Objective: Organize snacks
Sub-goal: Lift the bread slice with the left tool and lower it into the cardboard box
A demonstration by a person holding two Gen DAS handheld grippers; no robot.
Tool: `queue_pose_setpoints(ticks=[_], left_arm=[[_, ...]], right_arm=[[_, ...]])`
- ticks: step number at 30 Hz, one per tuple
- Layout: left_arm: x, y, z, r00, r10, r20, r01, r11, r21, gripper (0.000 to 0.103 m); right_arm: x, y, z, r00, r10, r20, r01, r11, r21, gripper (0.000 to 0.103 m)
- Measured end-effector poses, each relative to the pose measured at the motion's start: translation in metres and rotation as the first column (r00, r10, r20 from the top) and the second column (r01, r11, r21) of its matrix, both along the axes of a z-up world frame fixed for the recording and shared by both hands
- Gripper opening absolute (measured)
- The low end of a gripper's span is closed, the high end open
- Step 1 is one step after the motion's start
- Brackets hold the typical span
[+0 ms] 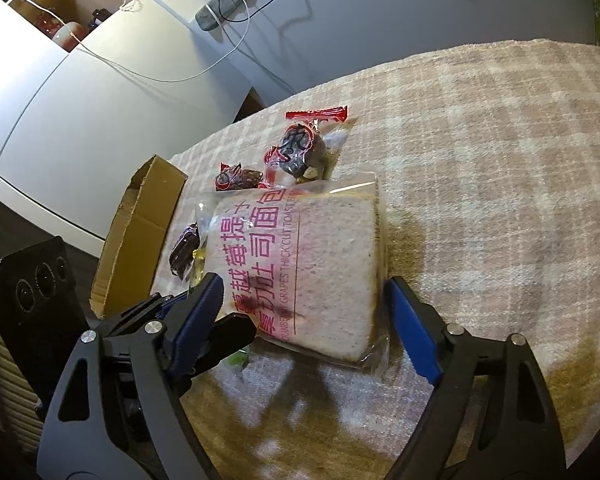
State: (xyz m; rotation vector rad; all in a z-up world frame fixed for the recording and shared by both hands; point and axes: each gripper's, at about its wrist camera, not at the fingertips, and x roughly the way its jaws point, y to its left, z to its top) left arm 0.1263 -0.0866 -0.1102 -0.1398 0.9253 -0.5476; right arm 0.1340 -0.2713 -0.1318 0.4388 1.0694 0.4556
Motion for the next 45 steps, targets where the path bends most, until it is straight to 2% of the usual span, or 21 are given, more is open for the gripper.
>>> queue_pose_setpoints(ticks=[8,20,32,45], left_arm=[[-0.015,0.008,0.012,0.999,0.007,0.052,-0.008,1.000,0.005,0.052],[-0.038,0.048,0.041,0.986,0.096,0.138,-0.094,0.995,-0.022,0.052],[-0.052,0.127,0.059,0.955,0.234,0.182,-0.232,0.972,-0.030,0.052],[-0.070,0.219,0.058,0.899,0.397,0.188,-0.399,0.916,-0.024,0.054]], right_arm=[[-0.013,0.004,0.019,0.999,0.008,0.042,-0.008,1.000,-0.012,0.084],[-0.031,0.050,0.064,0.990,0.076,0.122,-0.070,0.996,-0.057,0.084],[-0.027,0.145,0.090,0.960,0.220,0.172,-0.209,0.974,-0.083,0.084],[-0.019,0.266,0.093,0.904,0.386,0.185,-0.367,0.921,-0.128,0.083]])
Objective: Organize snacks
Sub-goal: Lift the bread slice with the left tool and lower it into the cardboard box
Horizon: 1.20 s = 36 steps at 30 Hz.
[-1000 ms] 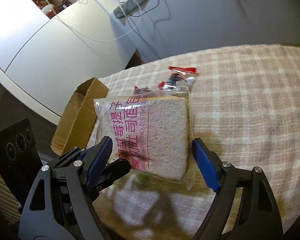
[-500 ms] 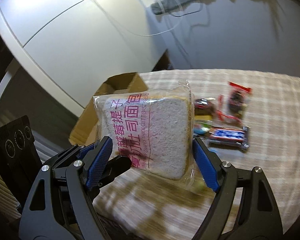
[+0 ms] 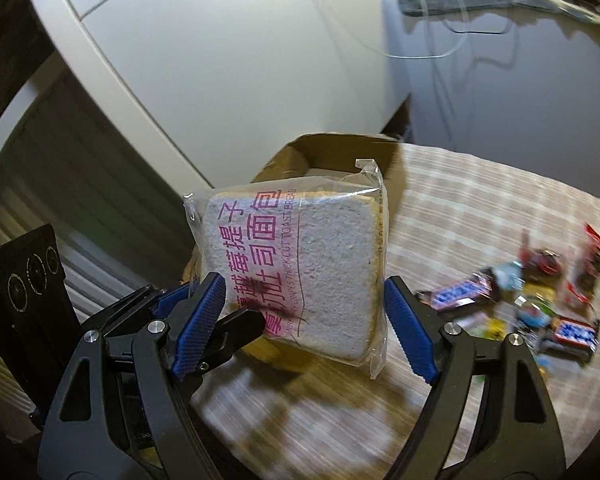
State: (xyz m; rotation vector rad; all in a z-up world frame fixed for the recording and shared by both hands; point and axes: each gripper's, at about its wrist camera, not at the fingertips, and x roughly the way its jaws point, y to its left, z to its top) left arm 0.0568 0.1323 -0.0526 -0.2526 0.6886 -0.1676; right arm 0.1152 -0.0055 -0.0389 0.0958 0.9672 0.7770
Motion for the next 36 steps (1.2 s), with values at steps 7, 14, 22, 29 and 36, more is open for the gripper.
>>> queue_pose_setpoints(ticks=[7,14,22,29,36], left_arm=[[-0.003,0.035,-0.005,0.998,0.069,-0.012,-0.070,0.998,-0.005,0.054],[-0.003,0.052,-0.014,0.994,0.102,-0.036,-0.102,0.995,-0.009,0.054],[0.003,0.056,-0.021,0.988,0.140,-0.058,-0.140,0.990,0.013,0.052],[-0.002,0.061,-0.015,0.985,0.167,-0.044,-0.166,0.986,0.026,0.052],[-0.010,0.049,-0.010,0.990,0.138,-0.017,-0.138,0.990,0.037,0.052]], right_arm=[[0.005,0.049,-0.008,0.998,0.067,-0.002,-0.067,0.997,-0.028,0.083],[0.011,0.075,-0.020,0.995,0.098,-0.015,-0.099,0.994,-0.056,0.083],[0.010,0.085,-0.018,0.995,0.101,0.018,-0.098,0.991,-0.093,0.083],[0.012,0.076,-0.012,0.996,0.080,0.040,-0.076,0.993,-0.093,0.083],[0.006,0.056,-0.004,0.997,0.052,0.052,-0.048,0.995,-0.083,0.083]])
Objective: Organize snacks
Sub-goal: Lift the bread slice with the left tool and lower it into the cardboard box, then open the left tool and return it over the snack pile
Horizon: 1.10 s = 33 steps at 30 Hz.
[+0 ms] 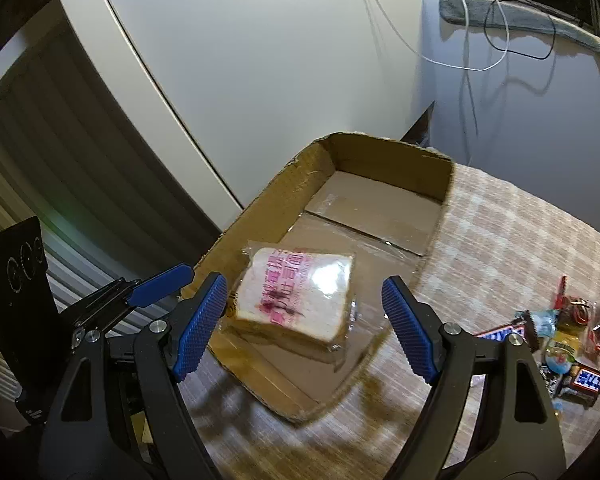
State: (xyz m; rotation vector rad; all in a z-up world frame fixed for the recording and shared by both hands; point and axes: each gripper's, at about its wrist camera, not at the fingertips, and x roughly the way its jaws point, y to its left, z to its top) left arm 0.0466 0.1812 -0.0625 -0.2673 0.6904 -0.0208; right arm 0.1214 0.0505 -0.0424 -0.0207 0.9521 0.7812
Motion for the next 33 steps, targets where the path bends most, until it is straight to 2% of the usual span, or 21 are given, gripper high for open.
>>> queue_pose_setpoints(ticks=[5,11,15,20,26,30,33], left_arm=[[-0.006,-0.017,0.004,0.999,-0.019,0.049,0.019,1.000,0.008,0.052],[-0.006,-0.045,0.007,0.996,-0.078,0.031,0.078,0.997,0.010,0.052],[-0.005,-0.067,0.006,0.992,-0.124,0.020,0.124,0.992,-0.001,0.052],[0.002,-0.099,-0.003,0.983,-0.184,-0.004,0.184,0.983,-0.022,0.052],[0.015,-0.138,-0.018,0.963,-0.265,-0.049,0.264,0.964,-0.026,0.041],[0.026,-0.159,-0.028,0.949,-0.305,-0.078,0.302,0.952,-0.046,0.032],[0.036,-0.172,-0.036,0.940,-0.325,-0.101,0.322,0.946,-0.043,0.028]], right_arm=[[-0.004,-0.023,0.005,0.999,-0.027,0.027,0.027,1.000,0.006,0.083],[-0.006,-0.076,0.009,0.994,-0.098,0.057,0.098,0.995,0.009,0.083],[-0.009,-0.127,0.005,0.984,-0.164,0.075,0.165,0.986,-0.010,0.083],[-0.018,-0.181,-0.009,0.965,-0.238,0.107,0.247,0.966,-0.080,0.083],[-0.029,-0.223,-0.031,0.954,-0.275,0.121,0.292,0.945,-0.150,0.083],[-0.027,-0.235,-0.047,0.958,-0.277,0.077,0.286,0.945,-0.159,0.069],[-0.028,-0.238,-0.058,0.961,-0.270,0.058,0.276,0.947,-0.163,0.065]])
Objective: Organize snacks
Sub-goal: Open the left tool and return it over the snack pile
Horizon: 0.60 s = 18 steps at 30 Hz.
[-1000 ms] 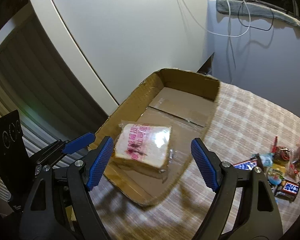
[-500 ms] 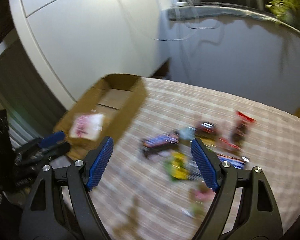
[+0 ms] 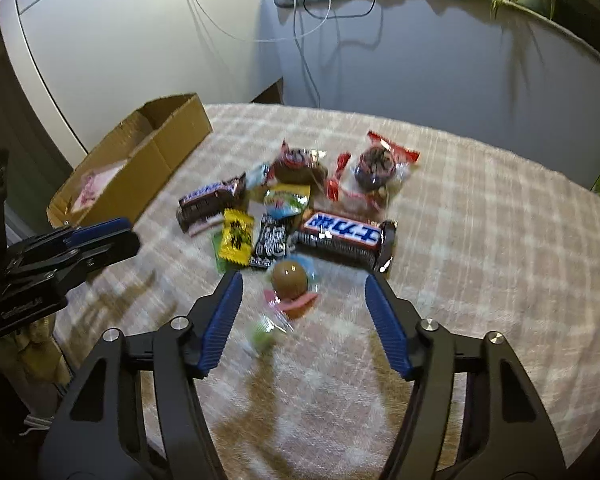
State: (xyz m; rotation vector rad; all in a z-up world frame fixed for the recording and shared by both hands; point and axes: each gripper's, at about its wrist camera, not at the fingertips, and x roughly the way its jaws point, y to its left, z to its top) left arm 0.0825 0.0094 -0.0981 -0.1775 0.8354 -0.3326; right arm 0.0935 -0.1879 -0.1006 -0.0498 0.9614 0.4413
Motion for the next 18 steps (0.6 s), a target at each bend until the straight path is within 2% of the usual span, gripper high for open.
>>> queue_pose_setpoints(ticks=[3,7,12,18], left_arm=[[0.005,-0.010,-0.006,1.000,-0.019,-0.014,0.019,1.000,0.011,0.025],[0.012,-0.018,-0.014,0.999,-0.032,-0.037,0.032,0.999,0.015,0.025],[0.024,-0.025,-0.020,0.997,-0.045,-0.058,0.046,0.999,0.006,0.025],[0.039,-0.037,-0.028,0.996,-0.062,-0.070,0.066,0.996,0.057,0.025]], right_arm=[[-0.002,0.005,-0.010,1.000,0.016,-0.021,-0.016,1.000,-0.007,0.058],[-0.011,0.010,-0.018,0.998,0.039,-0.045,-0.038,0.999,0.019,0.057],[-0.015,0.023,-0.029,0.997,0.053,-0.052,-0.054,0.998,-0.019,0.052],[-0.015,0.028,-0.032,0.998,0.051,-0.034,-0.053,0.998,-0.038,0.048]])
